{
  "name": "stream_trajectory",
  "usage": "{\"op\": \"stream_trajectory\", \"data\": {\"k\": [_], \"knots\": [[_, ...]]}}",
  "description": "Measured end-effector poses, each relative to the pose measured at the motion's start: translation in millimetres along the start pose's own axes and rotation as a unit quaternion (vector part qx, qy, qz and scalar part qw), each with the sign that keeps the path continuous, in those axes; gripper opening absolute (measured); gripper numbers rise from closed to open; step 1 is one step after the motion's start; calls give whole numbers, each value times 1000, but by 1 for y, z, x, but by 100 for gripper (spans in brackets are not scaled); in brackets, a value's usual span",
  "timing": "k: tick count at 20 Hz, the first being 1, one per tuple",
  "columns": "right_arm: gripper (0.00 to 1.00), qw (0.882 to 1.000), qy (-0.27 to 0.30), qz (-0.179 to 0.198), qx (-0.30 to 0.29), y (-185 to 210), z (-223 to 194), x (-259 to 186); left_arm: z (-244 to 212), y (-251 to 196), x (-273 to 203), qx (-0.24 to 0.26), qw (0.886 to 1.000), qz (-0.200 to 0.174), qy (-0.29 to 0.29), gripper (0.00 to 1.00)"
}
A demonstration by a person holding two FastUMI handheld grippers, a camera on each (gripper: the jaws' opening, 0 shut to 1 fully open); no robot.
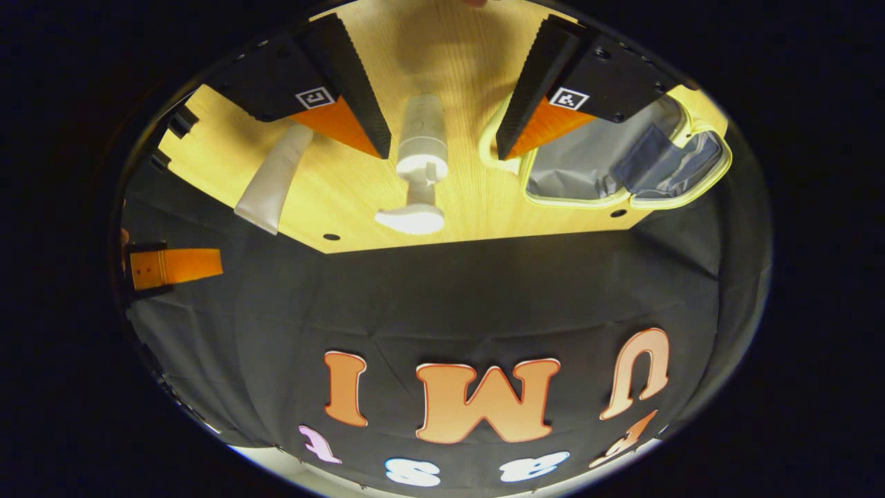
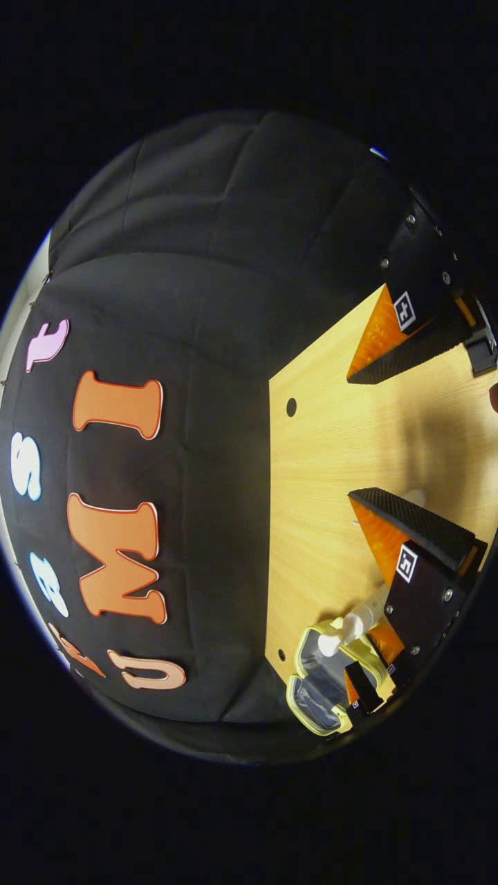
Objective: First open the suitcase, pack the skin care products into it, and then close the suitcase.
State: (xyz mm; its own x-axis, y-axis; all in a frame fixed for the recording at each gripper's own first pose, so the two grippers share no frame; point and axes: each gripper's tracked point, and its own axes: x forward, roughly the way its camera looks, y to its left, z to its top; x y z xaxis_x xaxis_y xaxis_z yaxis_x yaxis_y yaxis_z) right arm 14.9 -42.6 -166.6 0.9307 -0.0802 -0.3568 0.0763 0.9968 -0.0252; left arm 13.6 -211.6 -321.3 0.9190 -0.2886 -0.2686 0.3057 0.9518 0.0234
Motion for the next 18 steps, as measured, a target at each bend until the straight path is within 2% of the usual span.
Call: {"op": "stream_trajectory", "data": {"k": [3, 8, 10, 11, 12, 13, 18], "knots": [[96, 1000, 12, -5, -2, -4, -10, 7, -21, -8, 20, -5, 1000, -1, 22, 97], [96, 999, 32, -5, 3, -3, -25, 13, -25, -6, 48, 9, 999, 8, 31, 97], [96, 999, 42, -2, 7, -2, -32, 13, -30, -10, 59, 13, 999, 3, 37, 97], [96, 999, 44, -3, 7, -2, -33, 14, -31, -16, 64, 7, 999, -11, 38, 97], [97, 999, 44, -4, 6, -3, -34, 14, -32, -17, 73, 5, 999, -6, 35, 79], [97, 999, 44, -5, 4, -3, -35, 14, -30, -19, 70, 6, 999, -16, 39, 60], [96, 999, 46, 8, 8, 8, -37, 6, -25, -24, 51, -39, 996, -38, 70, 60]]}}
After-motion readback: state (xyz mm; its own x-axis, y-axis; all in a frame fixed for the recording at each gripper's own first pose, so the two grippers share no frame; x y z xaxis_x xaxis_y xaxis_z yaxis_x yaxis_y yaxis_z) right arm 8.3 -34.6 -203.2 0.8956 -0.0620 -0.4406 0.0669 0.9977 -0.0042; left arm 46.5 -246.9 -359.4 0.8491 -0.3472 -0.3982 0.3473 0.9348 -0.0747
